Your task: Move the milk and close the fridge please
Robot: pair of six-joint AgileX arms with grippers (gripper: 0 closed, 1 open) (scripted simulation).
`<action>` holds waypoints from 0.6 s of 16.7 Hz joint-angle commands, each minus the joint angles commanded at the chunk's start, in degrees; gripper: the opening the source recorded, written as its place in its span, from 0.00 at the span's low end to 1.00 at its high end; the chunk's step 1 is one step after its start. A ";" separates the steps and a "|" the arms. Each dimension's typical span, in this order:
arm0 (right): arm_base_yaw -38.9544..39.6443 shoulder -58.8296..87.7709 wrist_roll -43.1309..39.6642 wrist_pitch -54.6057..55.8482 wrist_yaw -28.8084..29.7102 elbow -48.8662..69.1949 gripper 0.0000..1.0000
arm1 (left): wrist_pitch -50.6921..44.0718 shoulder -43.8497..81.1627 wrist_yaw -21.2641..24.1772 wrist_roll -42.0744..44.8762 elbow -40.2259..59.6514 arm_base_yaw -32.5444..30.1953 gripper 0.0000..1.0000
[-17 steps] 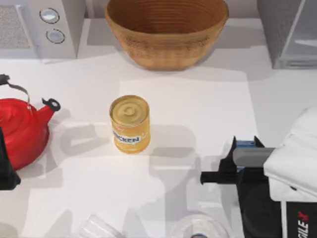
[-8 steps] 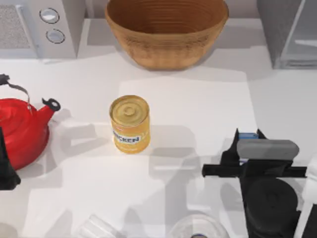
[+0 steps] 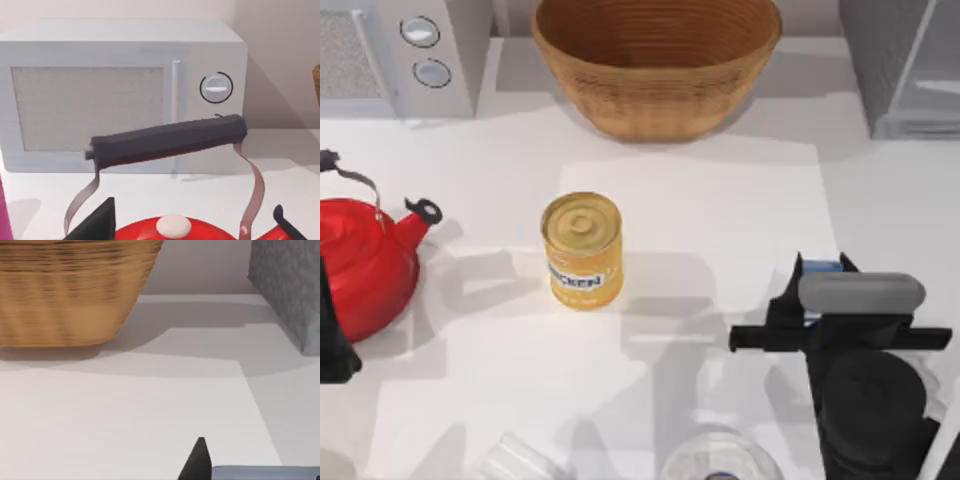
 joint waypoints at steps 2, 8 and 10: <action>-3.01 -1.96 -0.67 -1.84 -2.48 0.11 0.00 | 0.00 0.00 0.00 0.00 0.00 0.00 1.00; -18.34 -10.52 -2.56 -8.35 -16.65 1.13 0.00 | 0.00 0.00 0.00 0.00 0.00 0.00 1.00; -22.03 -12.88 -3.20 -10.21 -21.44 1.52 0.00 | 0.00 0.00 0.00 0.00 0.00 0.00 1.00</action>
